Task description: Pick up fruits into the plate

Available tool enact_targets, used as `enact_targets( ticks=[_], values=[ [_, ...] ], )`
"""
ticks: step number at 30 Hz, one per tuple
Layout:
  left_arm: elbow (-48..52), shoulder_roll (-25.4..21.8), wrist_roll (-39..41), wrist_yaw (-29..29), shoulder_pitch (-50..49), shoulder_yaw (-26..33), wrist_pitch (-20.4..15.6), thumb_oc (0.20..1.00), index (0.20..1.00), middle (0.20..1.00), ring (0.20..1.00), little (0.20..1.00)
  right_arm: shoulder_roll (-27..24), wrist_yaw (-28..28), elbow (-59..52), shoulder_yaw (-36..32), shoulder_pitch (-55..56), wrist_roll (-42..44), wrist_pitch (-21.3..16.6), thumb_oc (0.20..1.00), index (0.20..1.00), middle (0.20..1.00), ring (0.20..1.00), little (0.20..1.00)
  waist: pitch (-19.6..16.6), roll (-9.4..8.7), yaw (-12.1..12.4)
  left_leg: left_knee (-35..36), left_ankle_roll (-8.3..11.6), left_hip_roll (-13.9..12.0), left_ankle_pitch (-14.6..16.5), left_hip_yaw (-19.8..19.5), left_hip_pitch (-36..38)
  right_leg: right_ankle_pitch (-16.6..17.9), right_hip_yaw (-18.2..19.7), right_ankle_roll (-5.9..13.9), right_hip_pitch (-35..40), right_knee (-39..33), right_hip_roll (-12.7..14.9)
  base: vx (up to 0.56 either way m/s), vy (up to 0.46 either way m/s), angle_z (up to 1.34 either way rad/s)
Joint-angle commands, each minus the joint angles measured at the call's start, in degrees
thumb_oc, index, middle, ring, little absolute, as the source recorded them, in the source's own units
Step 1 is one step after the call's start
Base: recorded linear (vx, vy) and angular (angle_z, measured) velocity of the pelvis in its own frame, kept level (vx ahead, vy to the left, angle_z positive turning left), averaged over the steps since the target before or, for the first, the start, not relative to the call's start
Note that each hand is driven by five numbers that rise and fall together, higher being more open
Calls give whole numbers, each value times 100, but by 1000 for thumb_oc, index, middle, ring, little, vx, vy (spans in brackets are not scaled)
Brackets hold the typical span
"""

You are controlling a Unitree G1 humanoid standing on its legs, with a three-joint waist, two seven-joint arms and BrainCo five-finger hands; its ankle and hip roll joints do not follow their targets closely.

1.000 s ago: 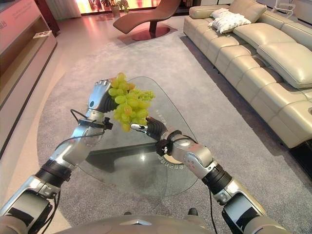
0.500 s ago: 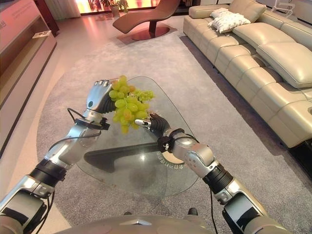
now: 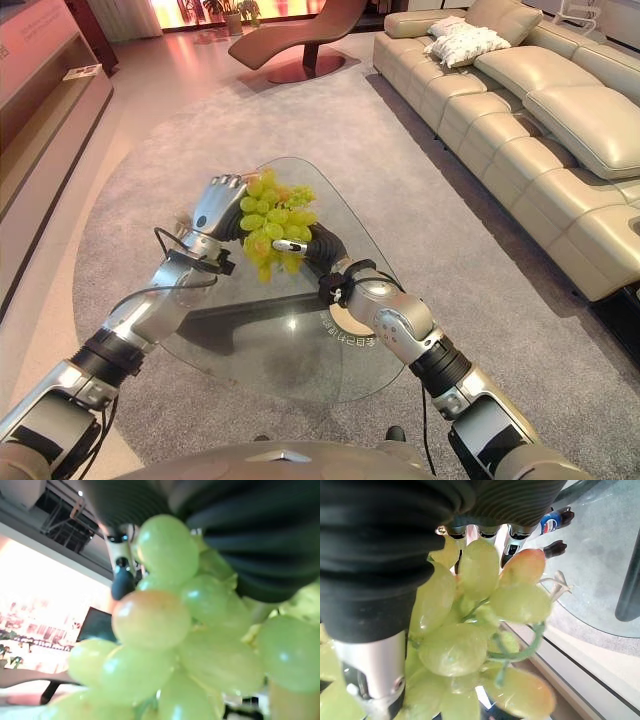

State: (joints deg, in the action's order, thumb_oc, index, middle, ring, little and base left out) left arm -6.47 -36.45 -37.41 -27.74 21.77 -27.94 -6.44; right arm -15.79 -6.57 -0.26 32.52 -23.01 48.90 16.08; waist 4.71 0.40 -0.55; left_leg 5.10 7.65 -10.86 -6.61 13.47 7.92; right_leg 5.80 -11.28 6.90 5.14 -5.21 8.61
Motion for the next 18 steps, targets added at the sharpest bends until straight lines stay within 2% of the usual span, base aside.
enact_targets(
  ticks=[1, 5, 6, 7, 9, 10, 12, 14, 18],
  values=[
    [-61, 62, 48, -94, 536, -231, -285, 200, 200, 200, 200, 200, 573, -13, -492, -93, -602, 420, -357, 1000, 1000, 1000, 1000, 1000, 28, -115, 4, -171, -106, 26, 492, 171, -7, -354, -446, 236, 250, 238, 373, 0, 0, 0],
    [-35, 129, 145, -51, 542, -272, -405, 200, 200, 200, 200, 200, 642, 28, -480, -59, -568, 751, -375, 1000, 1000, 1000, 1000, 1000, 21, -116, 7, -194, -100, 6, 483, 181, -21, -370, -457, 236, 236, 279, 378, 0, 0, 0],
    [39, 161, 163, 63, 560, -230, -380, 200, 200, 200, 200, 200, 635, -15, -497, -41, -581, 801, -417, 533, 533, 533, 533, 533, 14, -115, 17, -204, -98, 6, 479, 178, -26, -371, -470, 238, 237, 286, 387, 0, 0, 0],
    [191, 174, 288, 276, 688, -220, -267, 200, 200, 200, 200, 200, 656, -95, -490, -27, -649, 839, -478, 200, 200, 200, 200, 200, 4, -111, 27, -229, -91, 5, 482, 181, -31, -376, -493, 247, 246, 300, 401, 0, 0, 0],
    [573, 131, 588, 780, 950, -136, 23, 200, 200, 200, 200, 200, 740, -200, -451, -43, -801, 838, -448, 200, 200, 200, 200, 200, -16, -99, 44, -242, -82, 8, 488, 160, -42, -390, -508, 237, 244, 317, 405, 0, 0, 0],
    [845, 92, 826, 1149, 1186, -77, 292, 200, 200, 200, 200, 200, 787, -375, -494, -73, -936, 938, -360, 200, 200, 200, 200, 200, -47, -92, 48, -246, -80, 10, 488, 149, -47, -397, -507, 231, 244, 323, 404, 0, 0, 0],
    [985, 51, 956, 1302, 1302, -49, 450, 200, 200, 200, 200, 200, 791, -448, -535, -95, -996, 1031, -282, 200, 200, 200, 200, 200, -58, -90, 46, -251, -79, 11, 489, 147, -53, -403, -499, 229, 242, 326, 399, 0, 0, 0],
    [1168, -10, 1160, 1520, 1571, -24, 755, 200, 200, 200, 200, 200, 803, -557, -573, -101, -1084, 1213, -173, 200, 200, 200, 200, 200, -74, -78, 30, -235, -76, 12, 480, 143, -57, -410, -483, 226, 234, 329, 383, 0, 0, 0],
    [1254, -104, 1301, 1583, 1752, 26, 954, 200, 200, 200, 200, 200, 782, -572, -626, -78, -1022, 1335, -124, 200, 200, 200, 200, 200, -84, -75, 0, -218, -82, 23, 478, 137, -52, -430, -437, 221, 234, 329, 355, 0, 0, 0]
  ],
)
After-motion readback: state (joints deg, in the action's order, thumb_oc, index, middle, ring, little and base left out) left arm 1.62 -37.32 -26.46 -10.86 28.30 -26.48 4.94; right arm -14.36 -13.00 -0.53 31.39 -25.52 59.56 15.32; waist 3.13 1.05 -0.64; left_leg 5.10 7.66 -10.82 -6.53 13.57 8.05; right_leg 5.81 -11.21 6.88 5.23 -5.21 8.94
